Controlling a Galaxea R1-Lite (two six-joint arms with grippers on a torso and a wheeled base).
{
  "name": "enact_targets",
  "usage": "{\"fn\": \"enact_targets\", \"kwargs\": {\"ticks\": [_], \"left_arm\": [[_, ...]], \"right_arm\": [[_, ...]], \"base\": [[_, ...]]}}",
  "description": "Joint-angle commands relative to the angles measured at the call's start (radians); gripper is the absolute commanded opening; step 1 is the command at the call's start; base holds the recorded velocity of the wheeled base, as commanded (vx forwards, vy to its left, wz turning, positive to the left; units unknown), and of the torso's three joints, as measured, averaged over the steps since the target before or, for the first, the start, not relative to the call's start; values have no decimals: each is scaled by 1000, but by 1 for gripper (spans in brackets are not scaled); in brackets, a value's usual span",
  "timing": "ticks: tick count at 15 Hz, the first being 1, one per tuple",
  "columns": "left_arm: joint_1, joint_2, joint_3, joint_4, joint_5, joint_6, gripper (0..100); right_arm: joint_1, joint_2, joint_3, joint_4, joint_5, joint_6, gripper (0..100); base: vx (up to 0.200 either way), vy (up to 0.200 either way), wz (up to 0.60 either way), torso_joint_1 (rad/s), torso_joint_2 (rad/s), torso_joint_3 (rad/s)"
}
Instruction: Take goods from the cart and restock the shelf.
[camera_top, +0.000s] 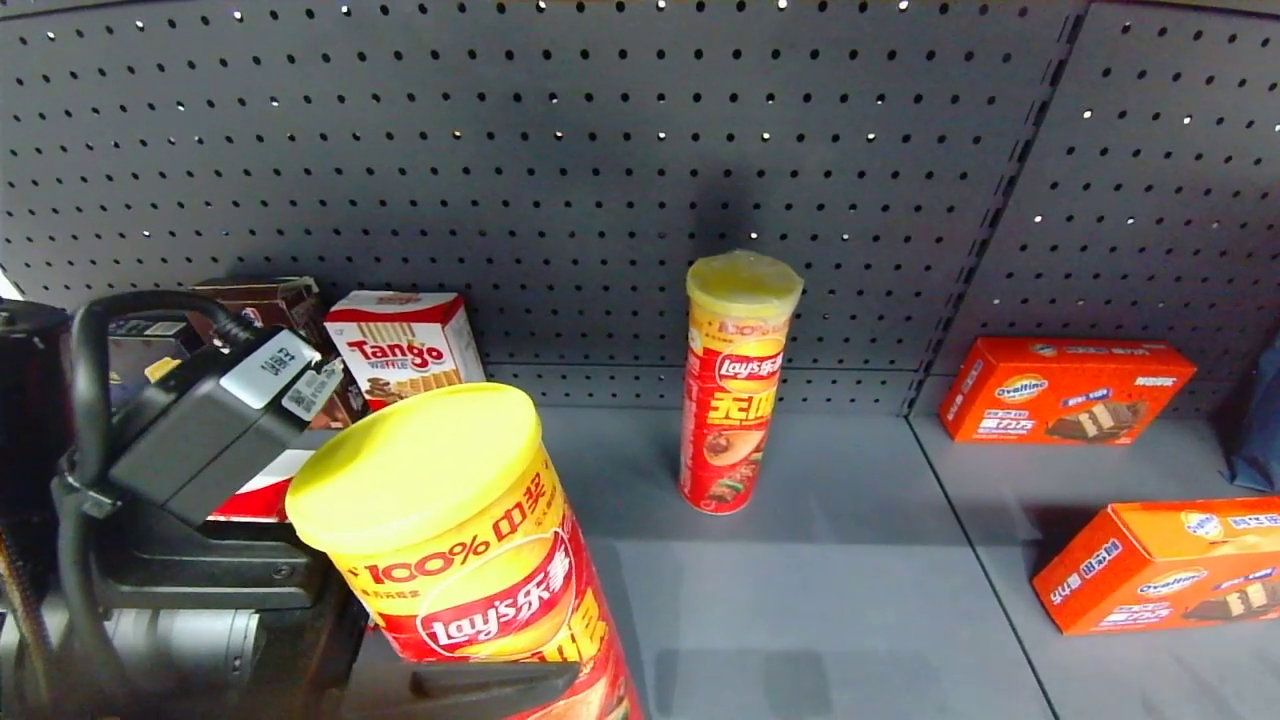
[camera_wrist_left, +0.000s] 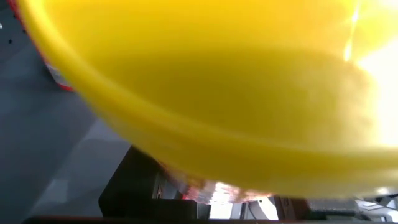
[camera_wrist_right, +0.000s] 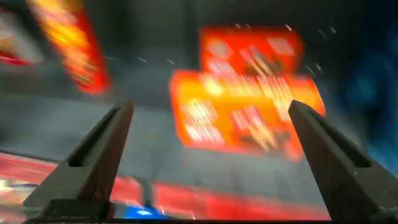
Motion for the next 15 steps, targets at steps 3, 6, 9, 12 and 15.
{"fn": "enact_targets", "kwargs": {"ticks": [3,6,9,12,15], "left_arm": [[9,13,0,1,1,-1,0],[9,16,-3,3,3,-2,0],[14,16,0,1,1,-2,0],[14,16,0,1,0,-4,0],[10,14,1,1,0,-2,0]], "right_arm": [[249,452,-233,16,106,-59,100],[396,593,-259,-30,39,-108,100],[476,741,-264,-167,68,-131,100],[508,878,-284,-257,74,-139,100],[516,988,-355,-263,48,-153,100]], "base": [[0,0,0,0,0,0],[0,0,0,0,0,0],[0,0,0,0,0,0],[0,0,0,0,0,0],[0,0,0,0,0,0]]}}
